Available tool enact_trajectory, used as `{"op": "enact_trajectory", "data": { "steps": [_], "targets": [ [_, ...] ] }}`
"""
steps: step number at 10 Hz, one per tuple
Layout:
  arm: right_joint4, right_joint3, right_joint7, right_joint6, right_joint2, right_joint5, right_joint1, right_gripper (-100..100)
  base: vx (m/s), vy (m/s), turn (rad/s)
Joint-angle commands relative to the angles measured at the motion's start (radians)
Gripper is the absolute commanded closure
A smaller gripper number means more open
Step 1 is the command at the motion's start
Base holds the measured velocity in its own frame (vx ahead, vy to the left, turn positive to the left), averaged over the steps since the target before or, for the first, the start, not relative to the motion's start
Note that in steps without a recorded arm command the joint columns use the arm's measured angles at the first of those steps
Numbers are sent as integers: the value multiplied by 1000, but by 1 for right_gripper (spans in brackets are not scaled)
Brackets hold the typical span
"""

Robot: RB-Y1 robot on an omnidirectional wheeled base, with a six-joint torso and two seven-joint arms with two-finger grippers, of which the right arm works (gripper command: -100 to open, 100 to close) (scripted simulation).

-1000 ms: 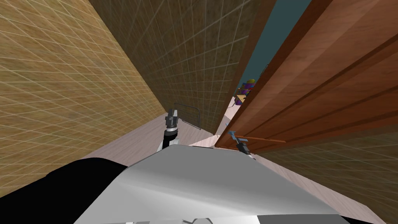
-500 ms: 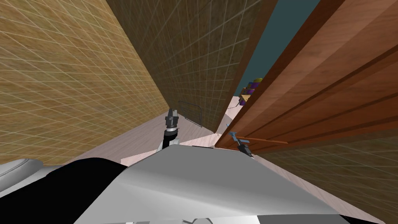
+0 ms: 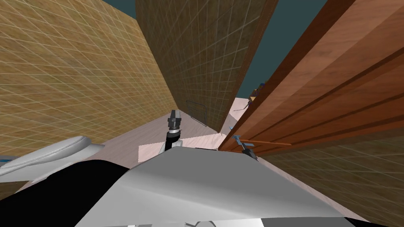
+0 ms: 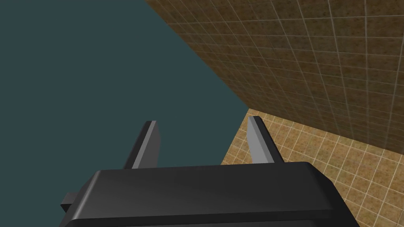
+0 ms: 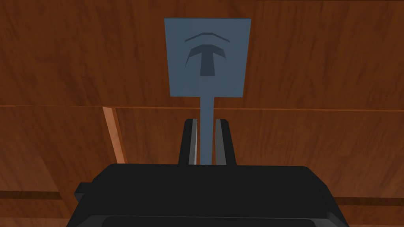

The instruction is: Pull the door open

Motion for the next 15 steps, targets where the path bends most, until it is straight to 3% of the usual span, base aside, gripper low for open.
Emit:
{"op": "enact_trajectory", "data": {
  "steps": [1, 8, 15],
  "targets": [
    [0, 0, 0, 0, 0, 0, 0, 100, -94, -28, 29],
    [51, 14, -11, -53, -10, -1, -8, 100, -230, -71, 189],
    [83, 23, -16, -76, -12, 0, -18, 100, -169, -49, 126]
  ]
}}
